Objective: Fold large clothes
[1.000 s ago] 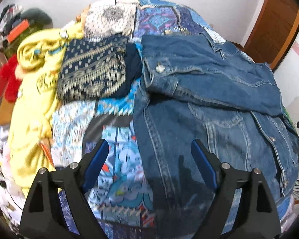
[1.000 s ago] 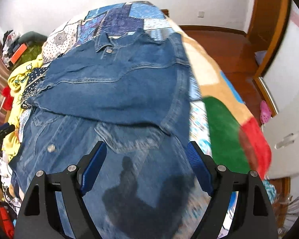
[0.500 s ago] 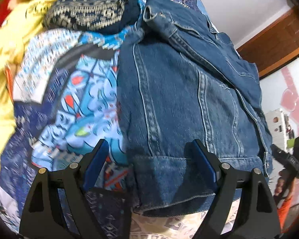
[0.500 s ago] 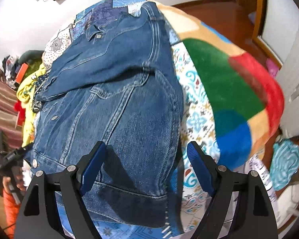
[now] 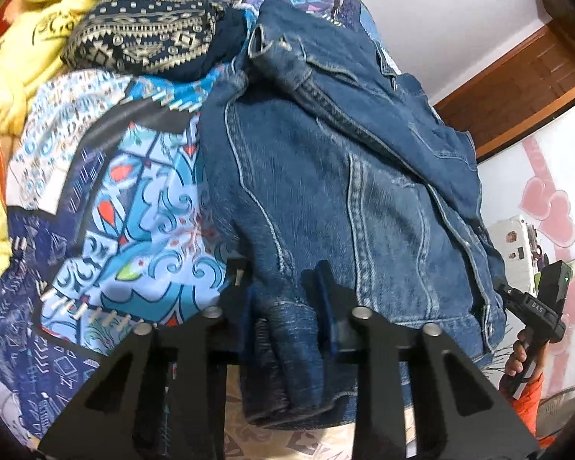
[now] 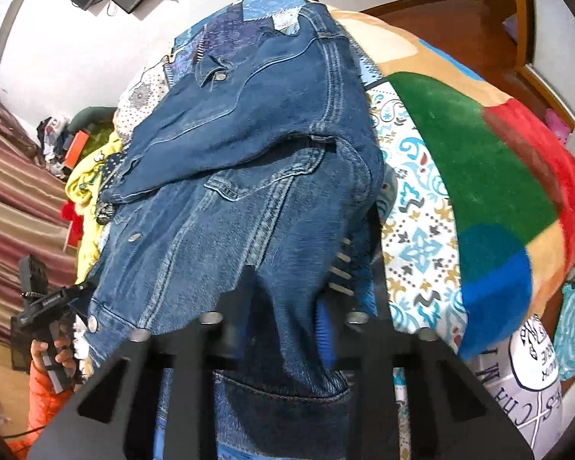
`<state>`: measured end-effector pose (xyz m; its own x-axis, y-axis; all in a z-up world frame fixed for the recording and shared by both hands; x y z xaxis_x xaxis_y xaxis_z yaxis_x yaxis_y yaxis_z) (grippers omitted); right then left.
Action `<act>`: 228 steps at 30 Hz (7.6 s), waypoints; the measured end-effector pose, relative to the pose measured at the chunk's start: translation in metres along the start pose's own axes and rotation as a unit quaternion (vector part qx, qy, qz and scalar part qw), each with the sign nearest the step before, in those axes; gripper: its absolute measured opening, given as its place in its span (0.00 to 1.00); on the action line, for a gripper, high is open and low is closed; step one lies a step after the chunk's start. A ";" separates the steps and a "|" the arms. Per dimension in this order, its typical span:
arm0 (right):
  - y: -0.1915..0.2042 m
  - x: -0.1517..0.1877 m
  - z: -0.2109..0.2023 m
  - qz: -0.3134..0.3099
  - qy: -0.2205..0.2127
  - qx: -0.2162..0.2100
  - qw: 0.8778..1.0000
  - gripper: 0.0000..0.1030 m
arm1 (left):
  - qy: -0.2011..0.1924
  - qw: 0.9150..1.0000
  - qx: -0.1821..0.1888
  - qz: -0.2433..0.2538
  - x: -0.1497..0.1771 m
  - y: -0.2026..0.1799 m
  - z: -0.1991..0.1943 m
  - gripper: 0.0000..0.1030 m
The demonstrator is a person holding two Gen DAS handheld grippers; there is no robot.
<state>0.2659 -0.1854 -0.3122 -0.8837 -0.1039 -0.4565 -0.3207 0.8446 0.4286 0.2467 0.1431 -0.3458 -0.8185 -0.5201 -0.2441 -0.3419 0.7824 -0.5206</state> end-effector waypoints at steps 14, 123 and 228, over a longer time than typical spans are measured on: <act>0.039 -0.082 -0.016 -0.091 -0.067 -0.009 0.994 0.09 | -0.098 0.992 0.074 0.039 -0.093 -0.090 -0.051 0.15; 0.080 -0.192 0.158 -0.254 0.034 0.111 0.960 0.91 | -0.068 0.974 -0.195 0.090 -0.215 -0.004 0.084 0.95; 0.083 -0.158 0.084 -0.181 -0.011 0.054 0.982 0.99 | -0.281 0.952 0.030 0.121 -0.171 -0.233 -0.021 0.21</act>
<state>0.4075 -0.0550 -0.2700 -0.7103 -0.3964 -0.5816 -0.5731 0.8055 0.1508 0.4566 0.0567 -0.1655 -0.4876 -0.4422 -0.7528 -0.1338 0.8899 -0.4361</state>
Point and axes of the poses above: each gripper's, at about its wrist camera, not at the fingertips, and z roughly the way its jaws point, y to its left, x to its underside, the point moved 10 cm from there along z, roughly the way its jaws point, and after that the axes turned 11 degrees about -z, right-handed, at the moved point
